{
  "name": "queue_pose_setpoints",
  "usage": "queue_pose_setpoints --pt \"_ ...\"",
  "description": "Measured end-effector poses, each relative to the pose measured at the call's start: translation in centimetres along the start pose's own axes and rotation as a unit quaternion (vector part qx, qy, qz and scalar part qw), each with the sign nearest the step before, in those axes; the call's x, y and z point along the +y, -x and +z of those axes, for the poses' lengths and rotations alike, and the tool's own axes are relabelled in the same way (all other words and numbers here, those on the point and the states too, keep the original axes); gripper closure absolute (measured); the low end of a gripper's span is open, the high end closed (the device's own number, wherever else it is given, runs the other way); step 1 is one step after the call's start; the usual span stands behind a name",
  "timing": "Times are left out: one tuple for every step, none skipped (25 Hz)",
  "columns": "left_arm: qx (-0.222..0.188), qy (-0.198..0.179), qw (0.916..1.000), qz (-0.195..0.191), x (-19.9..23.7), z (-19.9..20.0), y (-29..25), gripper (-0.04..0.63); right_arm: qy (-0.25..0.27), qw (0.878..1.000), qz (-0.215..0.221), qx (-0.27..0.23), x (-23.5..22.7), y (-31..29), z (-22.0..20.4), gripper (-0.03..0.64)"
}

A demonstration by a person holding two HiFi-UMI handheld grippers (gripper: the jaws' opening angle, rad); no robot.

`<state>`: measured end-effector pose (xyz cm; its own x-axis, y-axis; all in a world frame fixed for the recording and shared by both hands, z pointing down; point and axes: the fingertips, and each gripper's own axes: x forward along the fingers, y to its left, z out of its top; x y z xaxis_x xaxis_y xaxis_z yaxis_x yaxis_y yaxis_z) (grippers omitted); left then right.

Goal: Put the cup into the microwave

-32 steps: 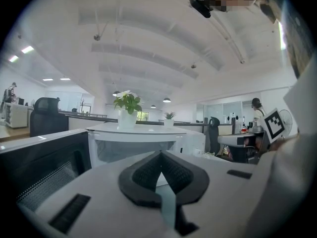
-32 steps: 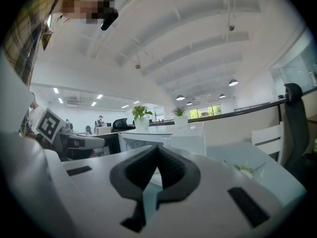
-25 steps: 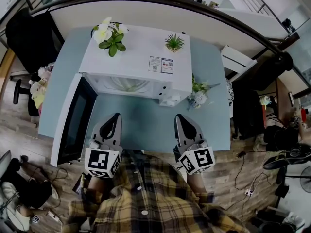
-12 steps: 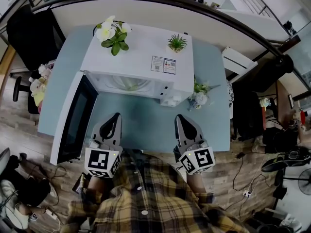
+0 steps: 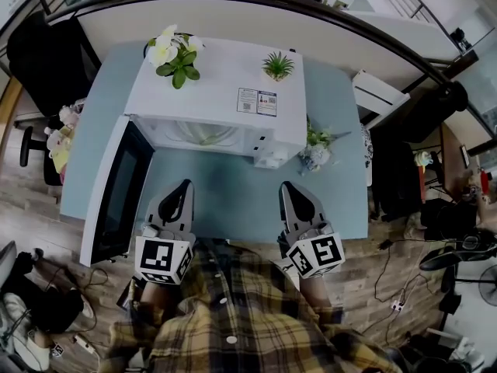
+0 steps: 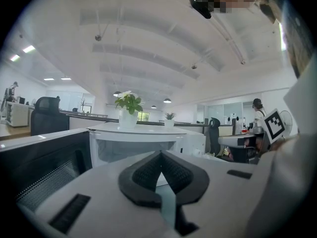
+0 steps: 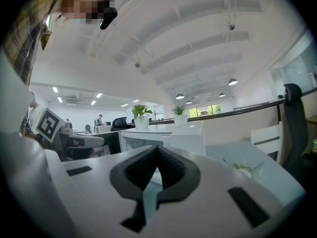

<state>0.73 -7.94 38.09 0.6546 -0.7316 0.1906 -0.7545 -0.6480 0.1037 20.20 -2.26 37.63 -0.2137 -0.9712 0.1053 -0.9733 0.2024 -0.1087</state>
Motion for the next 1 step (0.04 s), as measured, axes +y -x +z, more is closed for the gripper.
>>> queue_pose_setpoints --pt "0.0 0.0 1.0 0.0 -0.04 0.03 -0.01 0.604 0.0 1.0 0.0 0.0 -0.04 0.02 0.03 0.615"
